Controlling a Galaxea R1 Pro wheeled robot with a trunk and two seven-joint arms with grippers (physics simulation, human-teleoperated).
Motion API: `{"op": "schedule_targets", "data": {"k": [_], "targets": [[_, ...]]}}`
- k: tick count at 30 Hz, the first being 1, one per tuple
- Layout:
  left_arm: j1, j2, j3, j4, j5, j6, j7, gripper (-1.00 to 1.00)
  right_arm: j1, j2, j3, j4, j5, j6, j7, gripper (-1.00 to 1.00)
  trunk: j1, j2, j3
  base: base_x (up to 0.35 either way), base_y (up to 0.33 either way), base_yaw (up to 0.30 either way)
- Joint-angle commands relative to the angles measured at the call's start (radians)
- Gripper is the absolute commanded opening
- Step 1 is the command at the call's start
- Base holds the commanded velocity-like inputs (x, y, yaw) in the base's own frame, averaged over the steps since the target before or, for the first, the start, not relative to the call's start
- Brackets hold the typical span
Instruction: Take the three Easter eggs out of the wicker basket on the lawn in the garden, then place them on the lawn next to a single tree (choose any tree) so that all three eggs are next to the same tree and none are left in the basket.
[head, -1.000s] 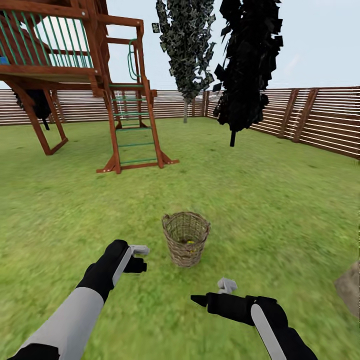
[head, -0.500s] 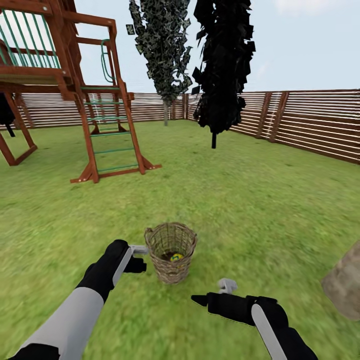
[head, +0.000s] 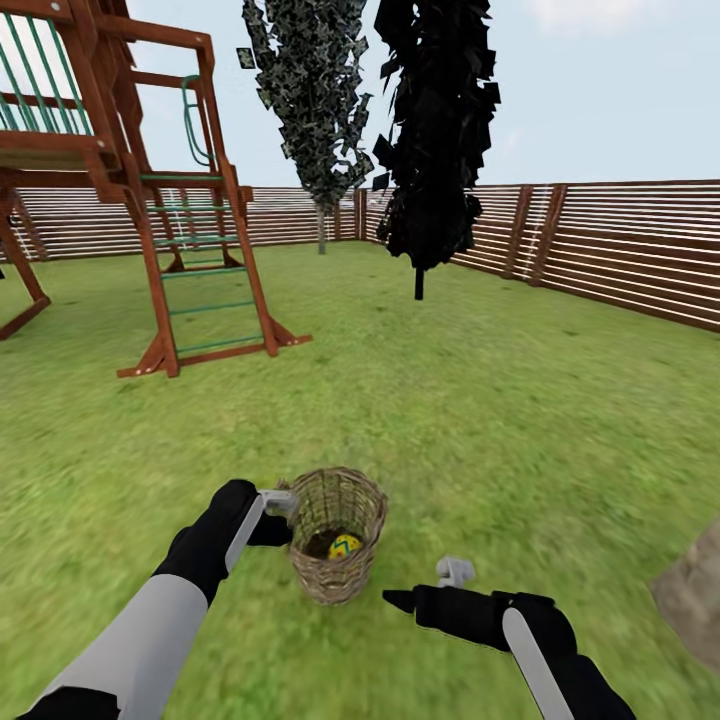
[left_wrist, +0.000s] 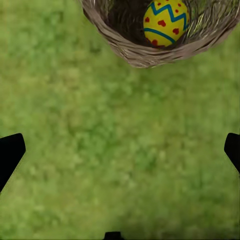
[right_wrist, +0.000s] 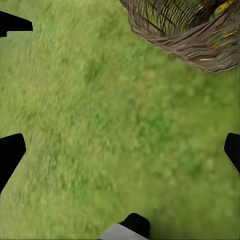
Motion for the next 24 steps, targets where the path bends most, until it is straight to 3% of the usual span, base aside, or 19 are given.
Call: {"op": "schedule_targets", "data": {"k": [1, 14, 24], "targets": [[-0.001, 0.000, -0.002, -0.001, 0.008, 0.004, 0.009, 1.00, -0.001, -0.001, 0.000, -0.001, 0.006, 0.000, 0.006, 1.00, 0.001, 0.000, 0.000, 0.313, 0.000, -0.067], [-0.001, 0.000, -0.001, -0.001, 0.012, 0.004, 0.008, 1.00, 0.000, -0.001, 0.001, 0.000, 0.003, -0.027, 0.007, 1.00, 0.001, 0.000, 0.015, 0.291, 0.063, -0.159], [-0.001, 0.001, 0.000, -0.001, 0.017, 0.004, 0.001, 1.00, 0.000, -0.001, 0.000, 0.000, 0.003, -0.028, 0.008, 1.00, 0.001, 0.000, 0.028, 0.053, 0.243, -0.193]]}}
